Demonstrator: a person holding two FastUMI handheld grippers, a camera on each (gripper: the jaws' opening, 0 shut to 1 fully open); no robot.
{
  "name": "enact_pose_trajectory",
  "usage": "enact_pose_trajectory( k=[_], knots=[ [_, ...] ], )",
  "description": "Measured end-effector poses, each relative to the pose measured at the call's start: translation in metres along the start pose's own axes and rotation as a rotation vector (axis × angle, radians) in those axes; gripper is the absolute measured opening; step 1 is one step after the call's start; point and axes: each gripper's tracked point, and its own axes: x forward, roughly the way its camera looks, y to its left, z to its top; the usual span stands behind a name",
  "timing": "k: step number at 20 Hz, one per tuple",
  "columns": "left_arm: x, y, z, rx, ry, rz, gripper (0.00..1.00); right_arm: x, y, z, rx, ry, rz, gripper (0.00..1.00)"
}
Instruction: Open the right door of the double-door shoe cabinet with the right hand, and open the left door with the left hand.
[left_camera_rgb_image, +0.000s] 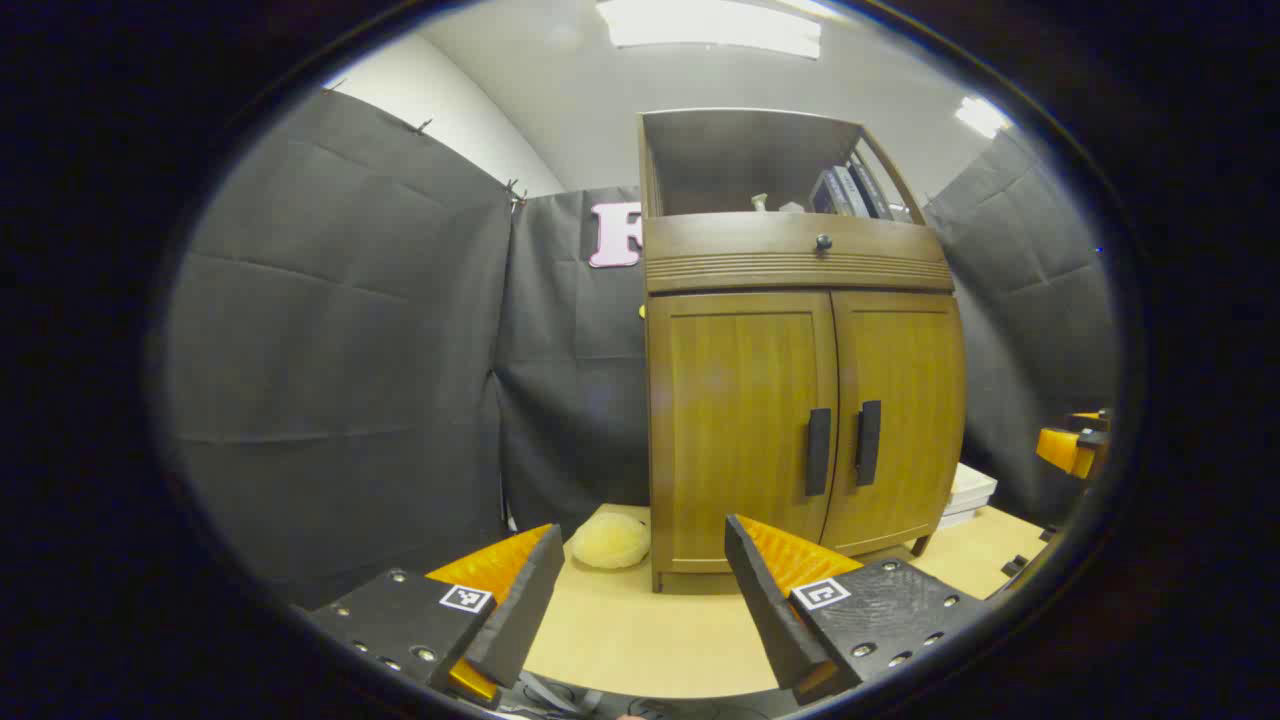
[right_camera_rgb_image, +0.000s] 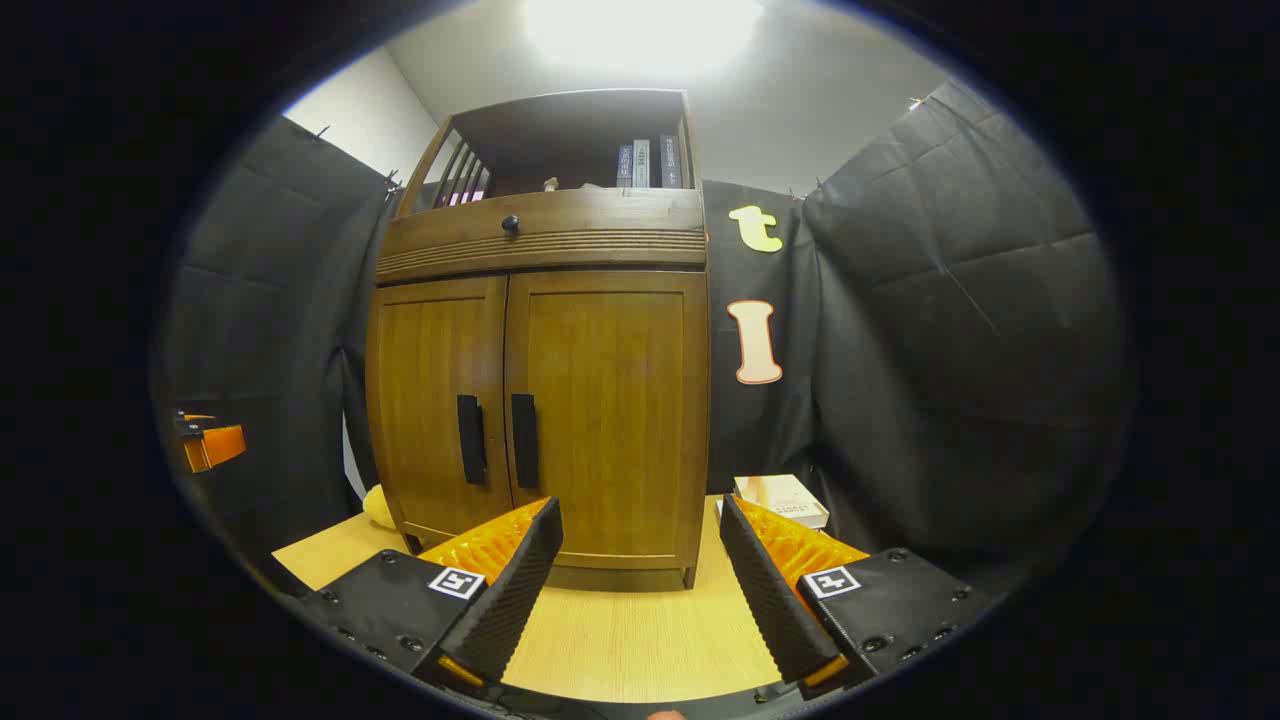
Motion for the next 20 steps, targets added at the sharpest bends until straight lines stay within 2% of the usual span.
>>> enact_pose_trajectory(
  k=[10,12,13,20],
  knots=[
    [0.010,-0.016,-0.011,0.023,0.021,-0.037,0.94,-0.002,-0.013,-0.003,0.007,0.000,-0.027,1.00],
    [0.014,-0.017,-0.012,0.025,0.028,-0.038,0.94,-0.002,-0.017,-0.004,0.012,0.001,-0.032,0.96],
    [0.016,-0.017,-0.014,0.026,0.029,-0.037,0.94,-0.002,-0.019,-0.005,0.016,-0.001,-0.035,0.99],
    [0.013,-0.025,-0.005,0.029,0.019,0.005,0.94,0.000,-0.038,-0.008,0.028,-0.015,-0.041,1.00]
  ],
)
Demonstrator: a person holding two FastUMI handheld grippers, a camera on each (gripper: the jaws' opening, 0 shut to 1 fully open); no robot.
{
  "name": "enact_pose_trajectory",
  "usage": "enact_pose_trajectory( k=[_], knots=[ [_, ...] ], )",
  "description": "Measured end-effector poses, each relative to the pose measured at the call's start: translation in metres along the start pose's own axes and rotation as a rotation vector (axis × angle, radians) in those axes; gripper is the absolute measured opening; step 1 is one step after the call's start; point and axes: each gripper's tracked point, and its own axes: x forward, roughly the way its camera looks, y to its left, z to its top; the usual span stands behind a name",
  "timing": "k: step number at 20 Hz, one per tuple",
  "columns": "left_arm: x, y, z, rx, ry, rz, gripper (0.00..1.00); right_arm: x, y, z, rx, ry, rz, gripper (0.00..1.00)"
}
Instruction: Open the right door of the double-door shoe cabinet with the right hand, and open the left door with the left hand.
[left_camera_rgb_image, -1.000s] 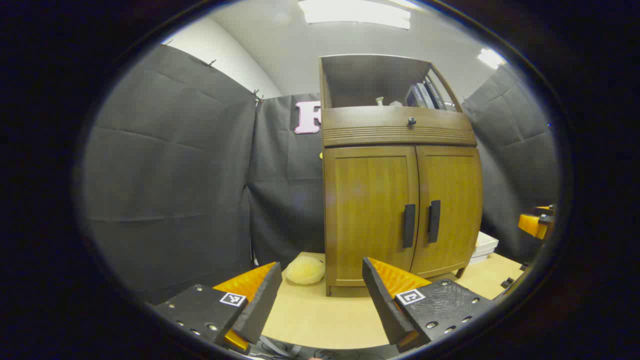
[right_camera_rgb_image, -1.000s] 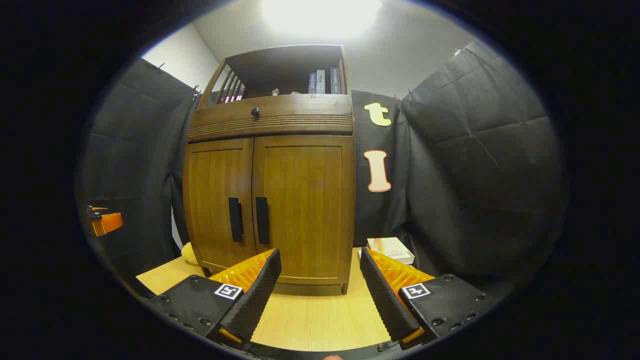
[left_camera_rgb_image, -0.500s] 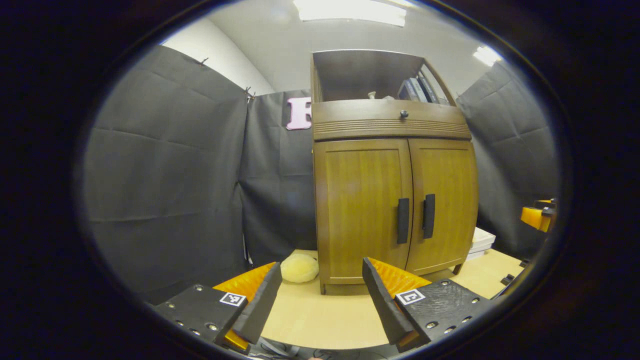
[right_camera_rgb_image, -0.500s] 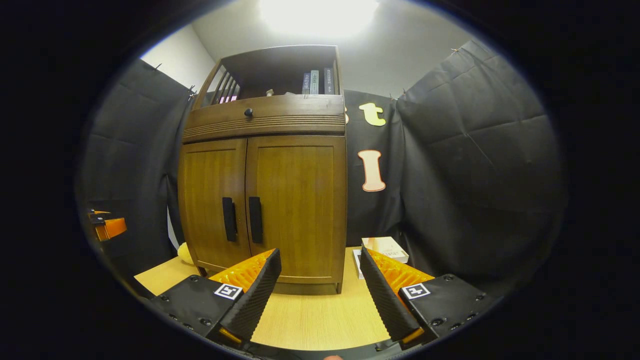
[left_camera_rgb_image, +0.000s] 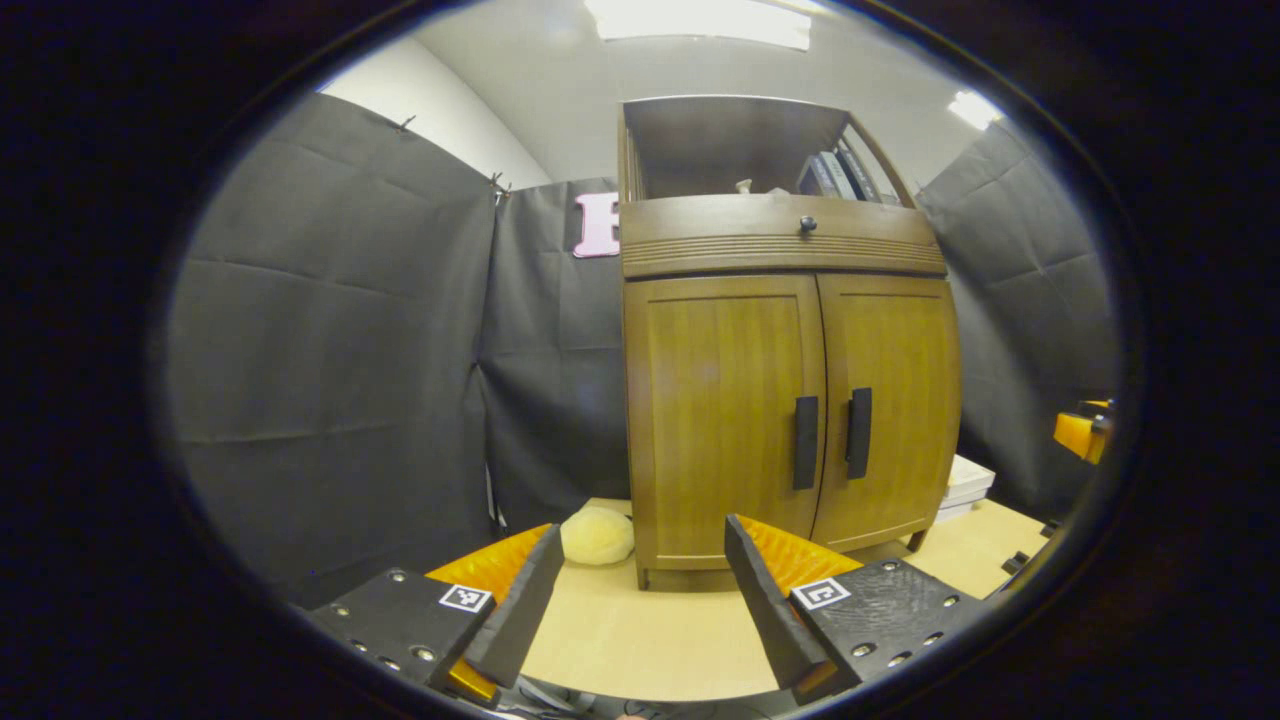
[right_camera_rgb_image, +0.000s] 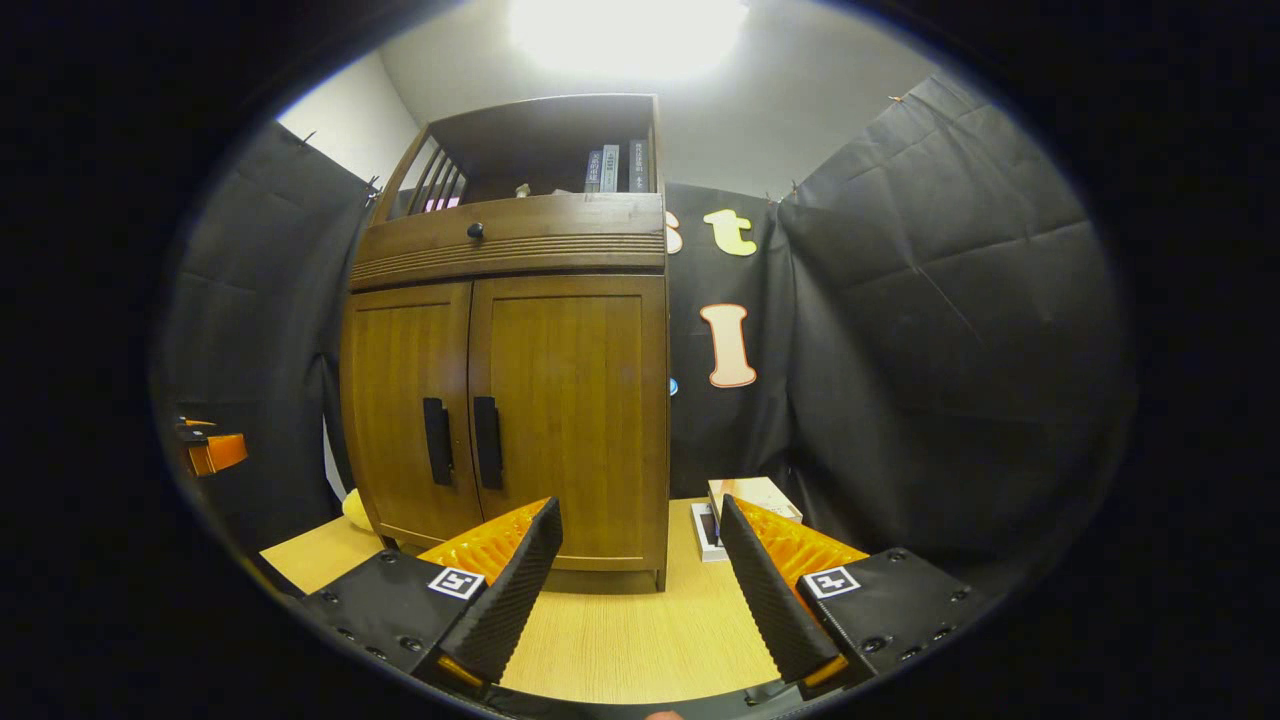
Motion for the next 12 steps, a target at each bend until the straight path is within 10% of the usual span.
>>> enact_pose_trajectory(
  k=[12],
  knots=[
    [-0.006,0.007,-0.012,0.018,0.012,0.070,0.94,0.059,0.052,0.015,0.007,-0.020,0.124,0.97]
  ],
)
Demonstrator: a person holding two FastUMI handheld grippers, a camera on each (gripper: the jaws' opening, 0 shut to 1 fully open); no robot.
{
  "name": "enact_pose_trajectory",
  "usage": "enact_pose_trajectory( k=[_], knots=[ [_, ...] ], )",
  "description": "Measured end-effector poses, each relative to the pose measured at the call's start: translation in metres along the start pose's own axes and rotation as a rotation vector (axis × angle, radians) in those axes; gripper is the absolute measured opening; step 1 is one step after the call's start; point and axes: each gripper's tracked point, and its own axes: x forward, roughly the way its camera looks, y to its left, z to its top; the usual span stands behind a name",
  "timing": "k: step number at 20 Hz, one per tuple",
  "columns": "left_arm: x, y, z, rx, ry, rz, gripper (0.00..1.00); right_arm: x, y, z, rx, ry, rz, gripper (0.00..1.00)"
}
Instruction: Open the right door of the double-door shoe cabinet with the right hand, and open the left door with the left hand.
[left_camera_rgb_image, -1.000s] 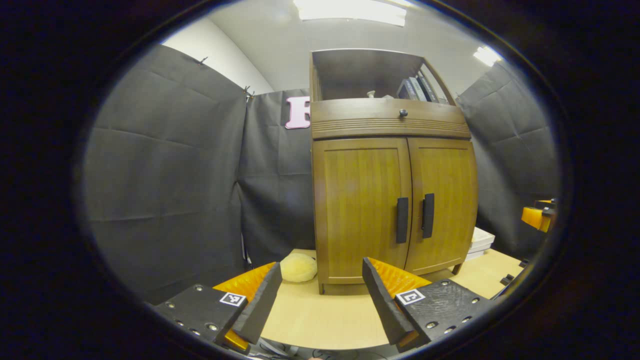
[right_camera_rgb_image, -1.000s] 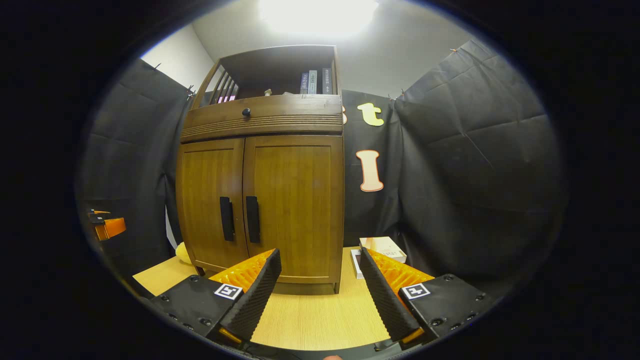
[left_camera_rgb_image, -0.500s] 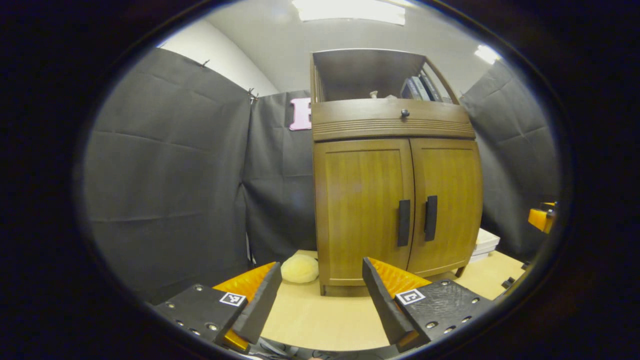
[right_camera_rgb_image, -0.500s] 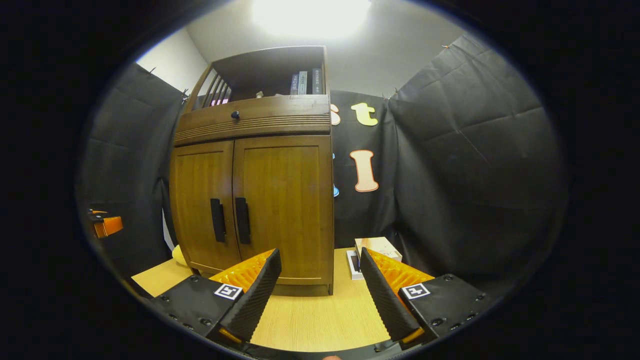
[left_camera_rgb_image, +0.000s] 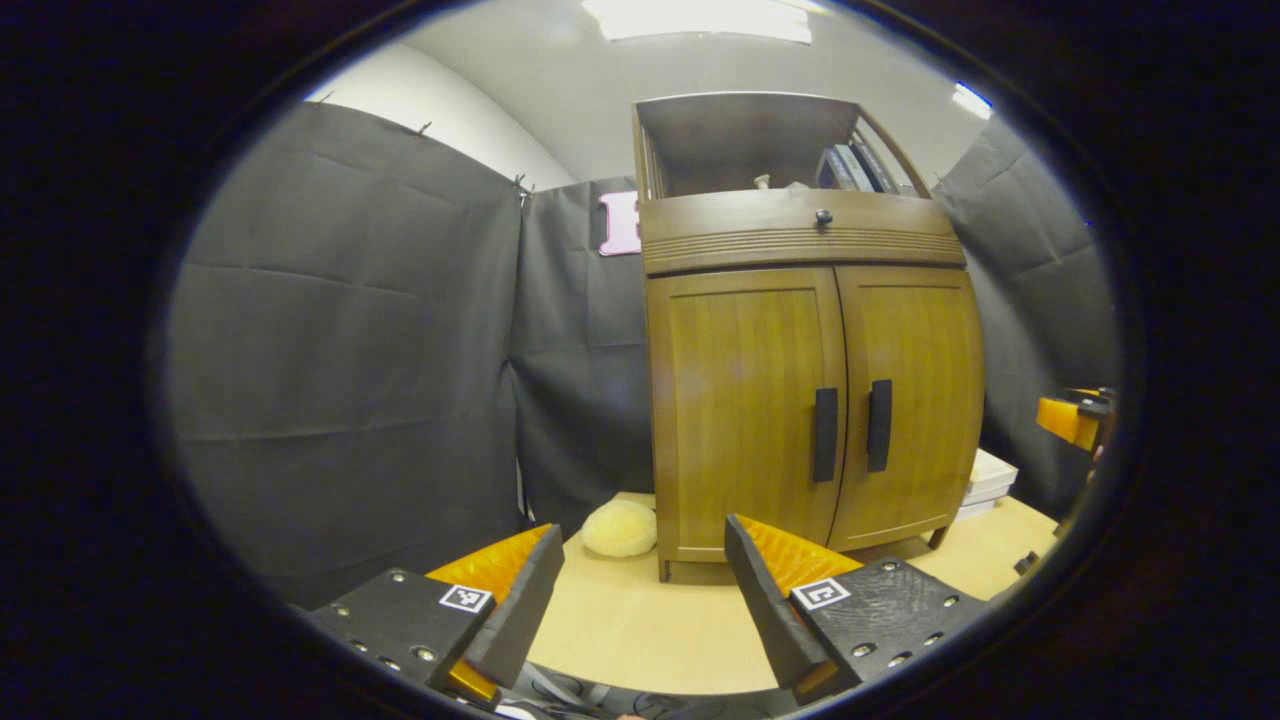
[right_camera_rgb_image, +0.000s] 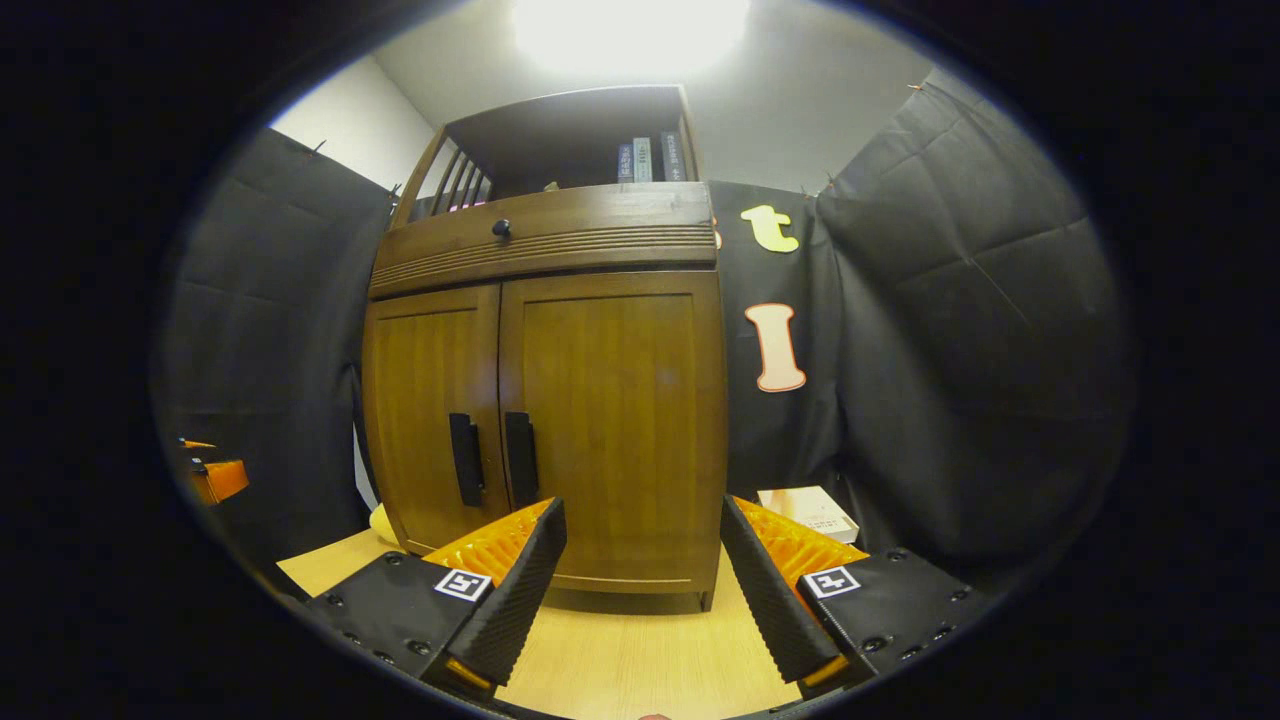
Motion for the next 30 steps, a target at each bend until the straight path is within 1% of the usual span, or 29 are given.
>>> enact_pose_trajectory(
  k=[3,6,12,13,14,21,26,27,28,30],
  knots=[
    [0.011,0.008,-0.002,0.012,-0.001,0.002,0.94,0.021,0.025,0.004,0.018,-0.002,0.027,0.98],
    [0.026,0.017,-0.005,0.009,0.000,0.002,0.94,0.047,0.047,0.006,0.005,-0.002,0.042,0.97],
    [0.052,0.041,-0.016,0.026,0.014,0.017,0.94,0.093,0.084,0.003,0.008,0.005,0.071,0.97],
    [0.054,0.045,-0.018,0.029,0.016,0.019,0.94,0.101,0.089,0.001,0.009,0.009,0.075,0.92],
    [0.058,0.049,-0.019,0.032,0.019,0.023,0.94,0.108,0.094,0.000,0.007,0.014,0.078,0.97],
    [0.083,0.075,-0.031,0.030,0.037,0.041,0.94,0.157,0.123,-0.014,-0.002,0.047,0.079,0.97],
    [0.099,0.083,-0.040,0.033,0.051,0.045,0.94,0.187,0.132,-0.028,-0.024,0.067,0.055,0.97],
    [0.101,0.085,-0.043,0.033,0.054,0.045,0.94,0.192,0.134,-0.033,-0.024,0.074,0.052,0.93],
    [0.104,0.085,-0.044,0.031,0.057,0.045,0.94,0.197,0.134,-0.036,-0.025,0.080,0.041,0.91],
    [0.108,0.087,-0.047,0.030,0.063,0.044,0.94,0.204,0.133,-0.040,-0.023,0.090,0.028,0.84]
  ],
)
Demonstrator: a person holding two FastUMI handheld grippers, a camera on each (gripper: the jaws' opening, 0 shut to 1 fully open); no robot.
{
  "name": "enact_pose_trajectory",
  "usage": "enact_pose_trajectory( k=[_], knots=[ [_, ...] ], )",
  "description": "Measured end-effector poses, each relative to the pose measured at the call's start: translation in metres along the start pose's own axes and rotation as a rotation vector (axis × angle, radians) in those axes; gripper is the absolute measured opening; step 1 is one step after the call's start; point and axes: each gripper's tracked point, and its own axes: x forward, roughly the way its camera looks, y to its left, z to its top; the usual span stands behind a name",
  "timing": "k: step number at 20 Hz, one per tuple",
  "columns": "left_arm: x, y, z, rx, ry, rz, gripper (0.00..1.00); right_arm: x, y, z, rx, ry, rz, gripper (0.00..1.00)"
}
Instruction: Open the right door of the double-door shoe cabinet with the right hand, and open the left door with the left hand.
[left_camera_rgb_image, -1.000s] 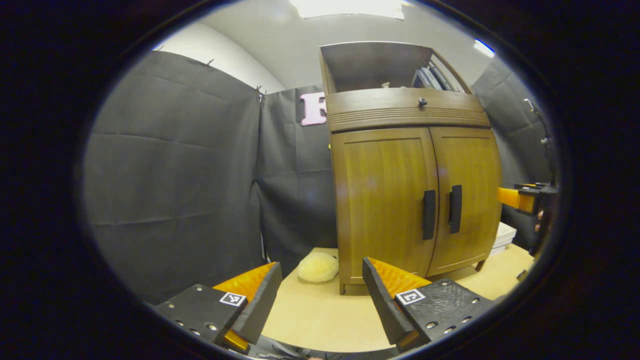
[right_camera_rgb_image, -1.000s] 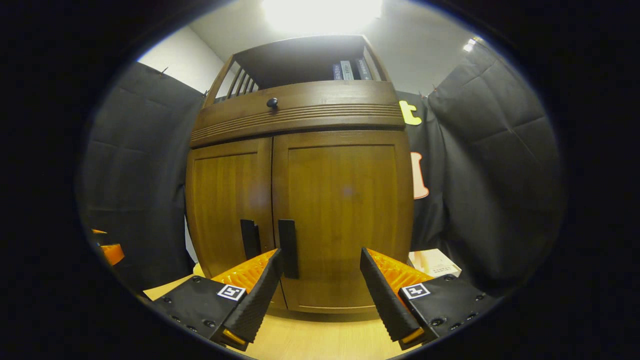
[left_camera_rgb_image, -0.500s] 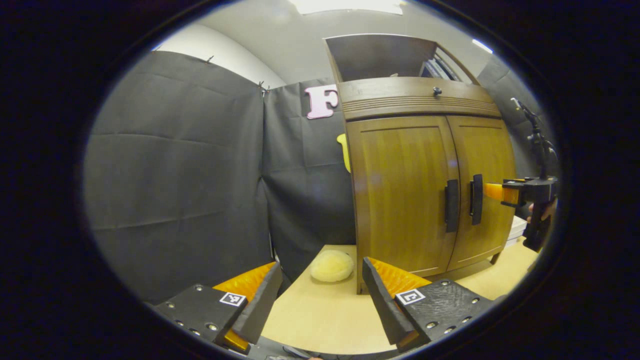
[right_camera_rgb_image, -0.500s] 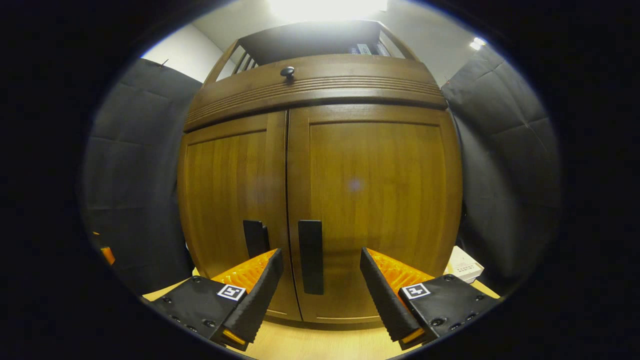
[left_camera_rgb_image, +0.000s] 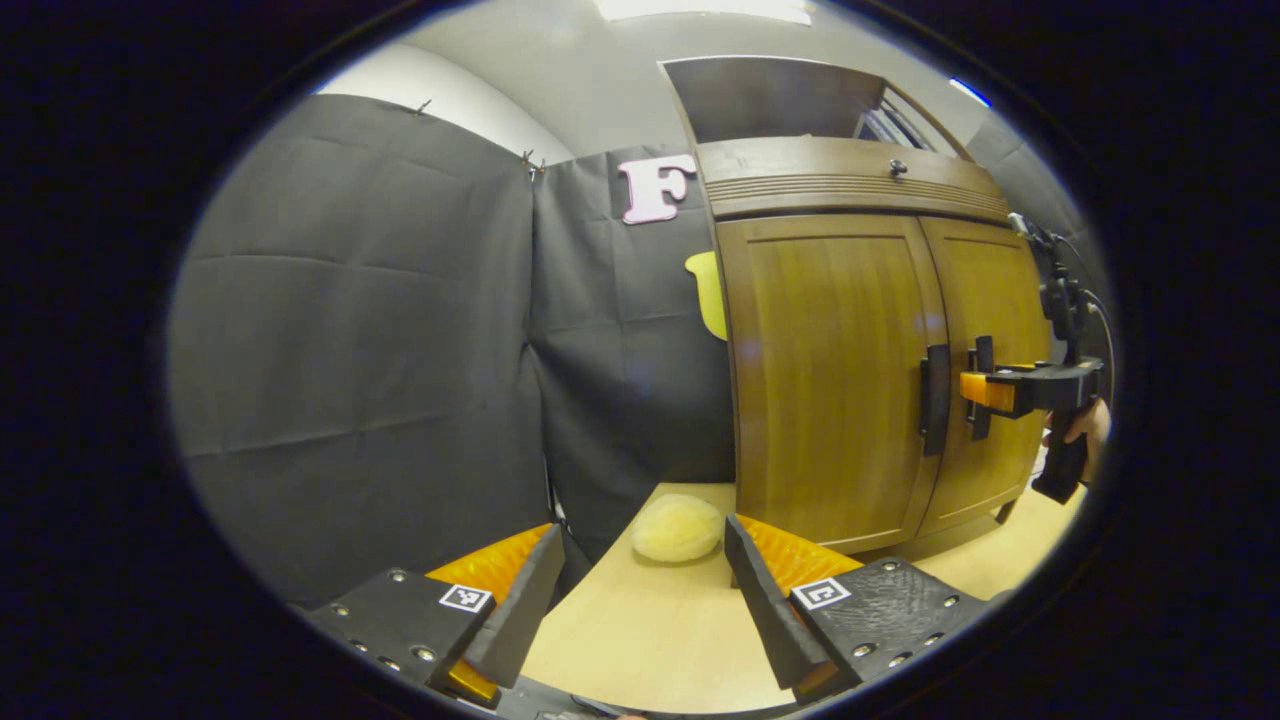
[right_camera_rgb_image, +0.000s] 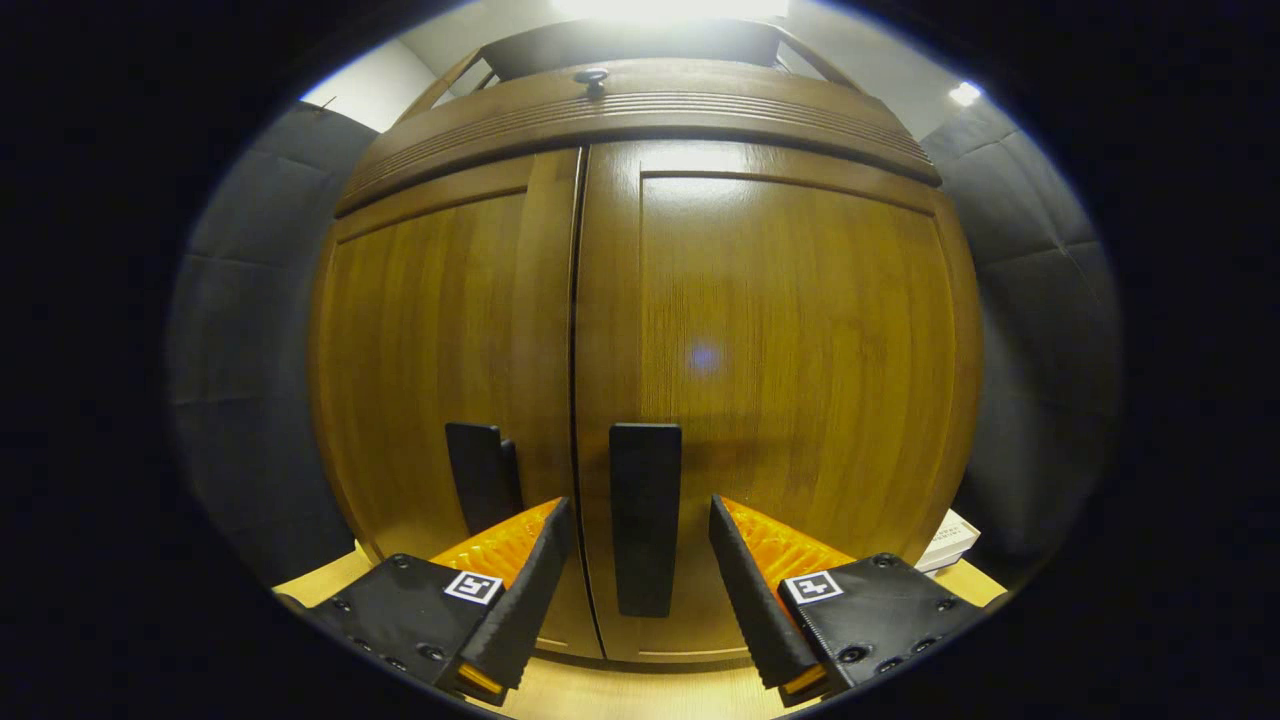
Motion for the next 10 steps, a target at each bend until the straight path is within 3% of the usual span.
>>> enact_pose_trajectory(
  k=[1,4,6,8,10],
  knots=[
    [0.000,0.000,-0.001,-0.001,0.001,0.000,0.94,0.005,-0.001,-0.003,0.004,0.008,-0.002,0.84],
    [0.005,0.002,-0.004,-0.007,0.006,-0.001,0.94,0.014,-0.006,-0.003,0.014,0.011,-0.037,0.54],
    [0.008,0.005,-0.007,-0.012,0.010,-0.006,0.94,0.009,-0.005,-0.005,0.031,0.031,-0.034,0.51],
    [0.008,0.005,-0.007,-0.014,0.009,-0.011,0.94,0.020,-0.005,-0.004,0.004,0.041,-0.042,0.32],
    [0.005,0.005,-0.004,-0.016,0.005,-0.022,0.94,0.019,-0.003,-0.002,0.025,0.053,-0.041,0.20]
  ],
)
